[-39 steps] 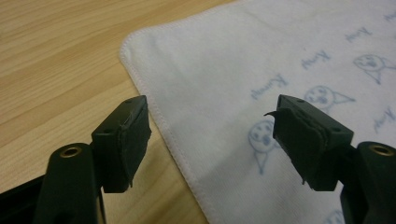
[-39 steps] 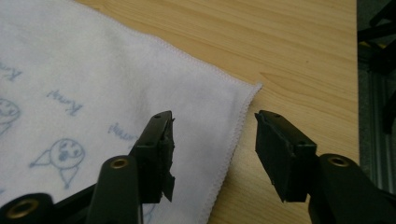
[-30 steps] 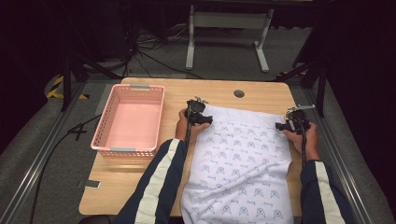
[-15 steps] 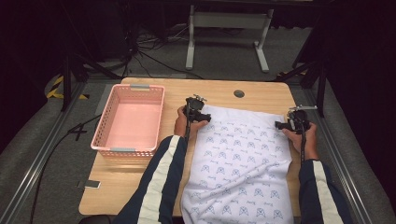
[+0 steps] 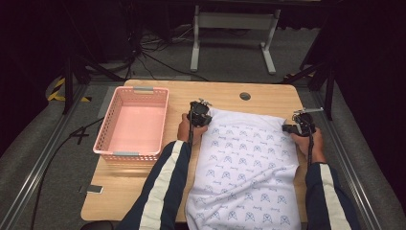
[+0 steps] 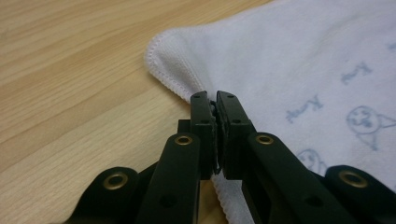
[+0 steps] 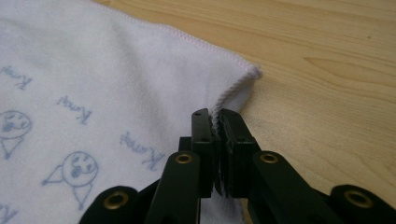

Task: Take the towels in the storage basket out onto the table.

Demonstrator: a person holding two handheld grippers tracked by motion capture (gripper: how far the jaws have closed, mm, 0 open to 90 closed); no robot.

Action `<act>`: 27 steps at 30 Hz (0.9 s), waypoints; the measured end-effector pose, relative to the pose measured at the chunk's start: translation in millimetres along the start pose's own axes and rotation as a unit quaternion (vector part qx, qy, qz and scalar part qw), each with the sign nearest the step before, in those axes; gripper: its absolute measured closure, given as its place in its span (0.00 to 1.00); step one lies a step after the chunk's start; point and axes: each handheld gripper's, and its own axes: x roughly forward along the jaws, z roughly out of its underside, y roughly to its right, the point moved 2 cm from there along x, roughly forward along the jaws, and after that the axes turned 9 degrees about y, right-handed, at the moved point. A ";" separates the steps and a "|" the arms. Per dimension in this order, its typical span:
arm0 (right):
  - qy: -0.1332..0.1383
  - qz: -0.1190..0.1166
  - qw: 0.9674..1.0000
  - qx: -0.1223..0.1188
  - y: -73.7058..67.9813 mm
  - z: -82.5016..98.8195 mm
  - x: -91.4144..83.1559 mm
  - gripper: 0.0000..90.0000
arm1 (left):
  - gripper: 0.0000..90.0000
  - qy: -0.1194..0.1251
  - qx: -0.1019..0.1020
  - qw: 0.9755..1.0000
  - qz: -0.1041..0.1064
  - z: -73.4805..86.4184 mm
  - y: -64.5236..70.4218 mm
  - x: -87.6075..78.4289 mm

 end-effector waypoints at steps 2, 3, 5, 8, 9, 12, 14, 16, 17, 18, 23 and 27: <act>0.007 -0.005 1.000 0.001 -0.4 -1.1 -2.3 0.96 | 0.96 0.015 0.004 1.000 -0.004 -5.8 3.6 -6.1; 0.011 -0.009 1.000 0.001 -0.7 -2.4 -4.4 0.96 | 0.96 0.028 0.005 1.000 -0.005 -10.8 5.4 -12.0; 0.026 -0.014 1.000 -0.011 -2.7 -7.0 -10.7 0.96 | 0.96 0.044 0.012 0.999 0.002 -18.4 11.5 -22.8; 0.057 -0.042 0.997 -0.013 -7.5 -13.9 -25.5 0.96 | 0.96 0.065 0.022 0.998 0.013 -26.4 20.4 -37.2; 0.068 -0.050 0.996 -0.019 -9.7 -16.6 -32.9 0.96 | 0.96 0.085 0.038 0.995 0.020 -33.7 28.9 -54.4; 0.087 -0.065 0.994 -0.025 -14.4 -20.9 -47.0 0.96 | 0.96 0.099 0.057 0.993 0.022 -39.7 37.2 -75.7; 0.111 -0.099 0.988 -0.043 -25.7 -24.5 -70.9 0.96 | 0.96 0.113 0.067 0.991 0.040 -41.5 43.5 -96.4; 0.120 -0.119 0.984 -0.060 -34.2 -23.4 -86.8 0.96 | 0.96 0.135 0.087 0.985 0.065 -34.9 54.9 -124.8; 0.126 -0.130 0.981 -0.065 -38.7 -21.7 -94.6 0.96 | 0.96 0.135 0.093 0.984 0.070 -30.8 59.9 -133.1; 0.131 -0.135 0.979 -0.075 -43.3 -19.4 -102.0 0.96 | 0.96 0.135 0.093 0.984 0.070 -30.8 59.9 -133.1; 0.150 -0.171 0.967 -0.111 -62.0 -0.2 -136.6 0.96 | 0.96 0.131 0.133 0.974 0.130 8.6 86.9 -170.1; 0.150 -0.196 0.960 -0.129 -73.8 20.9 -157.5 0.96 | 0.96 0.105 0.174 0.967 0.154 42.1 106.4 -185.6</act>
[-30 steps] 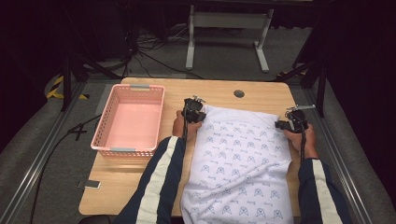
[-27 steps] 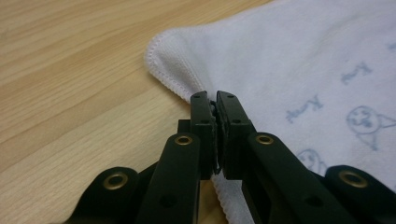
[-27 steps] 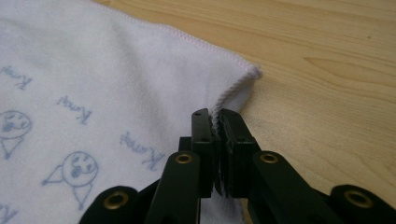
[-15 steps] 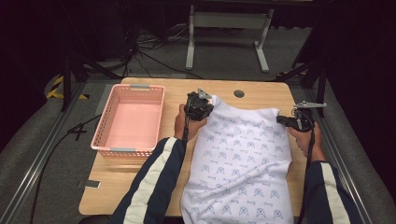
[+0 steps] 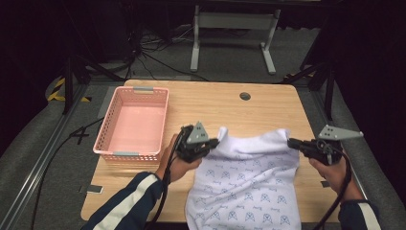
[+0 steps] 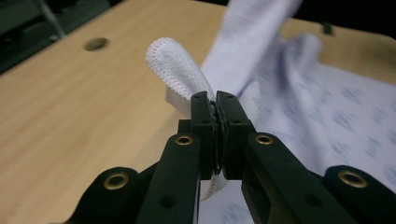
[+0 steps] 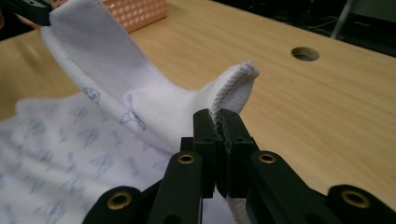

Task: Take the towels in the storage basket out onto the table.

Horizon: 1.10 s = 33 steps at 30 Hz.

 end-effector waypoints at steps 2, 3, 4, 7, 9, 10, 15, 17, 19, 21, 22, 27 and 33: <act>-0.005 -0.033 0.999 -0.004 -19.2 12.3 -13.5 0.96 | 0.96 -0.024 0.015 0.999 0.033 16.5 22.7 -5.2; -0.013 -0.054 0.998 -0.012 -28.5 20.1 -19.9 0.95 | 0.96 -0.042 0.026 0.998 0.040 23.1 30.4 -7.8; -0.014 -0.073 0.997 -0.016 -35.8 27.1 -24.6 0.95 | 0.96 -0.057 0.036 0.996 0.053 30.3 36.9 -9.1; -0.056 -0.102 0.993 -0.024 -52.9 51.3 -35.3 0.95 | 0.96 -0.107 0.057 0.991 0.058 56.0 52.7 -12.7; -0.098 -0.107 0.989 -0.023 -59.6 72.5 -38.8 0.95 | 0.96 -0.122 0.059 0.990 0.051 65.1 54.8 -12.6; -0.110 -0.113 0.987 -0.019 -61.2 79.6 -39.3 0.95 | 0.96 -0.152 0.057 0.986 0.042 77.7 53.5 -10.1; -0.195 -0.082 0.977 -0.030 -66.8 103.6 -24.8 0.96 | 0.96 -0.165 0.033 0.986 0.018 91.3 41.4 -2.1; -0.185 -0.080 0.979 -0.018 -63.3 105.0 -17.6 0.96 | 0.96 -0.167 0.035 0.985 -0.005 90.5 35.9 3.5; -0.181 -0.061 0.981 -0.019 -57.5 102.1 -10.6 0.96 | 0.96 -0.161 0.022 0.986 -0.029 88.9 24.9 11.3; -0.179 -0.038 0.983 -0.026 -47.4 96.7 1.2 0.96 | 0.96 -0.157 0.002 0.986 -0.055 85.8 11.9 21.8; -0.179 -0.030 0.983 -0.025 -39.5 92.8 10.2 0.96 | 0.96 -0.157 0.002 0.986 -0.055 85.8 11.9 21.8; -0.185 0.006 0.981 -0.052 -17.6 79.5 39.2 0.96 | 0.96 -0.167 -0.008 0.980 -0.108 74.5 -20.0 50.3; -0.178 0.070 0.981 -0.045 31.9 60.3 86.0 0.96 | 0.96 -0.163 -0.029 0.971 -0.173 64.7 -73.3 85.2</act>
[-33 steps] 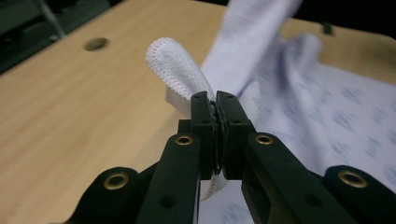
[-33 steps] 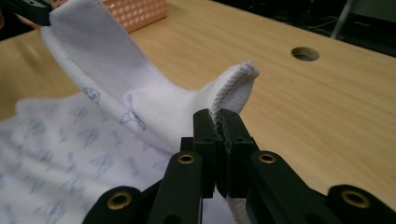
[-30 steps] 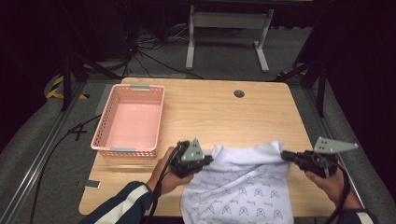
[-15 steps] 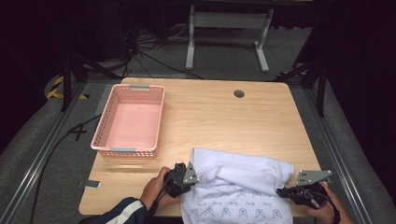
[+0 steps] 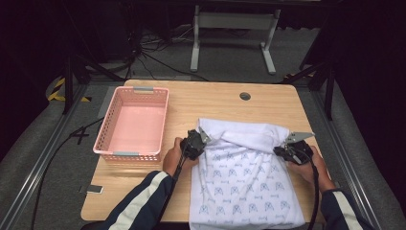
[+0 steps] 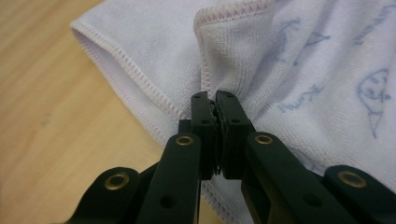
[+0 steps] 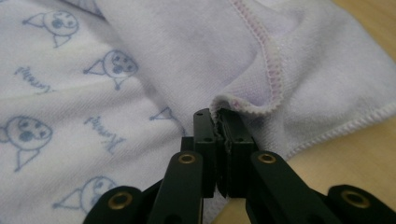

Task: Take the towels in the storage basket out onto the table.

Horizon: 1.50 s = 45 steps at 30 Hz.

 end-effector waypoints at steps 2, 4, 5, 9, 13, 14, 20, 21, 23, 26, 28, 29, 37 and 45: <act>0.002 0.007 1.000 -0.002 4.5 -2.4 3.9 0.96 | 0.96 0.000 -0.014 1.000 -0.005 -4.8 -8.9 8.5; 0.006 0.032 0.999 0.009 19.1 -11.9 18.6 0.96 | 0.96 -0.005 -0.031 0.999 -0.023 -13.6 -20.6 22.3; 0.006 0.038 0.999 0.011 23.2 -14.9 22.9 0.96 | 0.96 -0.005 -0.033 0.999 -0.029 -16.6 -24.3 27.0; 0.008 0.050 0.999 0.011 32.6 -23.6 34.6 0.96 | 0.96 0.000 -0.057 0.998 -0.038 -24.9 -29.6 35.7; 0.050 0.038 0.997 0.039 38.9 -25.3 19.9 0.96 | 0.96 0.054 -0.062 0.996 -0.022 -40.1 -26.8 11.5; 0.070 0.039 0.996 0.041 40.3 -26.7 11.1 0.96 | 0.96 0.065 -0.052 0.996 -0.016 -45.7 -25.1 0.9; 0.142 0.014 0.990 0.020 32.6 -33.5 -45.8 0.96 | 0.96 0.128 -0.011 0.992 0.014 -64.5 -17.0 -64.7; 0.153 0.010 0.988 0.013 29.2 -33.9 -57.5 0.96 | 0.96 0.136 0.000 0.991 0.018 -63.7 -14.6 -76.9; 0.167 -0.009 0.986 -0.001 22.1 -32.0 -79.6 0.96 | 0.96 0.150 0.018 0.988 0.035 -57.7 -7.6 -97.6; 0.183 -0.043 0.982 -0.030 8.2 -24.7 -107.3 0.96 | 0.96 0.154 0.040 0.986 0.056 -41.9 5.4 -117.6; 0.183 -0.076 0.979 -0.046 -3.0 -18.3 -119.8 0.96 | 0.95 0.156 0.050 0.983 0.080 -24.0 17.5 -131.2; 0.179 -0.096 0.977 -0.058 -12.4 -12.5 -126.7 0.95 | 0.95 0.152 0.054 0.983 0.090 -17.7 21.5 -134.7; 0.078 -0.219 0.966 -0.116 -58.8 47.6 -136.7 0.95 | 0.96 0.081 0.084 0.971 0.208 49.4 72.9 -140.5; 0.000 -0.215 0.972 -0.097 -67.4 87.4 -111.0 0.95 | 0.96 0.015 0.099 0.974 0.203 76.4 81.2 -116.0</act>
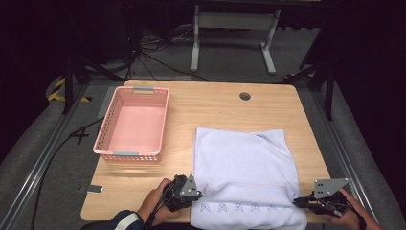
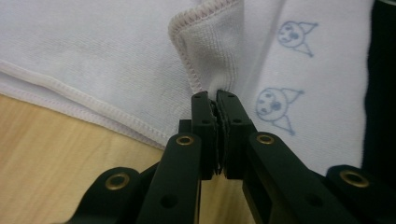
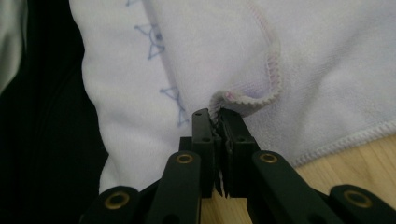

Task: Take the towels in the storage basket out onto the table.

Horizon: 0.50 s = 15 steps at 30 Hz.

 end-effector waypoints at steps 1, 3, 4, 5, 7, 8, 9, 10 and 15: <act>0.007 0.000 1.000 0.009 2.9 0.7 0.6 0.95 | 0.96 -0.002 0.002 1.000 -0.001 -0.9 -2.8 1.6; 0.014 0.011 1.000 0.013 8.8 -0.6 3.1 0.95 | 0.96 0.000 -0.004 1.000 -0.006 -2.0 -6.9 3.5; 0.014 0.011 1.000 0.013 8.8 -0.6 3.1 0.95 | 0.96 -0.006 -0.006 1.000 -0.015 -3.4 -11.7 5.0; 0.016 0.026 0.999 0.015 16.5 -4.6 7.2 0.95 | 0.96 -0.007 -0.010 1.000 -0.024 -4.9 -16.6 7.4; 0.015 0.039 0.999 0.013 21.0 -7.2 9.8 0.95 | 0.96 -0.008 -0.006 0.999 -0.050 -8.1 -28.2 12.6; 0.016 0.063 0.998 0.011 32.4 -12.6 14.9 0.95 | 0.96 -0.012 -0.017 0.998 -0.065 -11.7 -41.3 17.4; 0.018 0.076 0.997 0.011 39.1 -14.9 17.5 0.95 | 0.96 -0.012 -0.017 0.998 -0.065 -11.7 -41.3 17.4; 0.022 0.088 0.996 0.014 46.4 -16.8 20.1 0.95 | 0.96 -0.010 -0.015 0.996 -0.090 -15.3 -54.0 23.5; 0.032 0.122 0.992 0.023 71.3 -23.8 27.5 0.95 | 0.96 0.000 -0.036 0.993 -0.110 -21.7 -73.2 29.0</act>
